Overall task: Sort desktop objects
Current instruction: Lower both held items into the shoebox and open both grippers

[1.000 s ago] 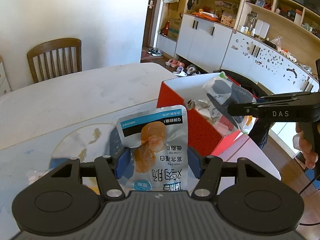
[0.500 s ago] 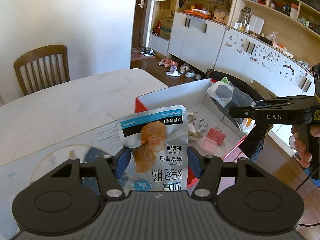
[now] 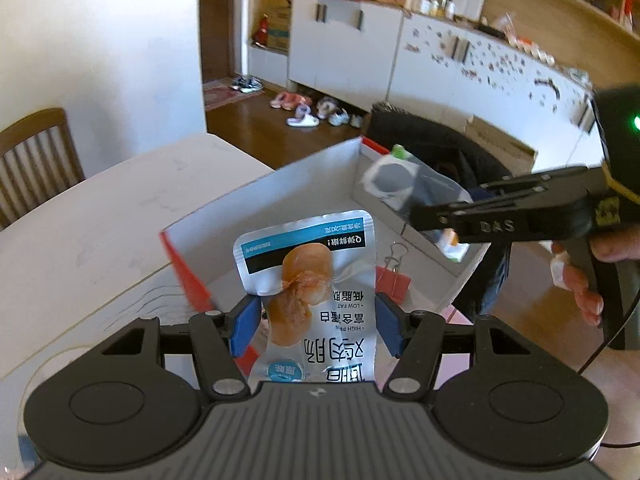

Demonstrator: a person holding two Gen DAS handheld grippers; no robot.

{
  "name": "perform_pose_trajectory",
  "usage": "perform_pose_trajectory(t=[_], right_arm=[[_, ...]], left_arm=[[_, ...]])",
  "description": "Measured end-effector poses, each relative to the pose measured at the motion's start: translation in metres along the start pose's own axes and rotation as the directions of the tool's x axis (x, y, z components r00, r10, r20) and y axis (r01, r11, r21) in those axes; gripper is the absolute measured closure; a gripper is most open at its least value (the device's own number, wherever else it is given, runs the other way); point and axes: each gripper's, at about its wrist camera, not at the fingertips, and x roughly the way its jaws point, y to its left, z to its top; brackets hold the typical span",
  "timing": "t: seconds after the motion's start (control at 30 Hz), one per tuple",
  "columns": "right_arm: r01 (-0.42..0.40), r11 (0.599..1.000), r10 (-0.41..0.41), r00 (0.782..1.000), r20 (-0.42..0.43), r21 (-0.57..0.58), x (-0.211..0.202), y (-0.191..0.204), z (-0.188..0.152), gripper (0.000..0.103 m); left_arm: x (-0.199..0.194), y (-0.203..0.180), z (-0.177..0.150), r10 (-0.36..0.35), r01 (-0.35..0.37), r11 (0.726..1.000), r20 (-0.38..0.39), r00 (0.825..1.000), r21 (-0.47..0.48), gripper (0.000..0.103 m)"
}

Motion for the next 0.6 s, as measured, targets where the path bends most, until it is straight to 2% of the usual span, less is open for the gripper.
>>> perform_pose_trajectory(t=[0.3, 0.6], right_arm=[[0.013, 0.998, -0.017, 0.998, -0.068, -0.06, 0.037, 0.003, 0.0, 0.065], [0.015, 0.989, -0.034, 0.991, -0.127, -0.144, 0.07, 0.006, 0.0, 0.065]], left_arm=[[0.058, -0.008, 0.016, 0.0, 0.0, 1.0, -0.109, 0.994, 0.001, 0.042], [0.085, -0.006, 0.022, 0.024, -0.021, 1.0, -0.171, 0.985, 0.022, 0.043]])
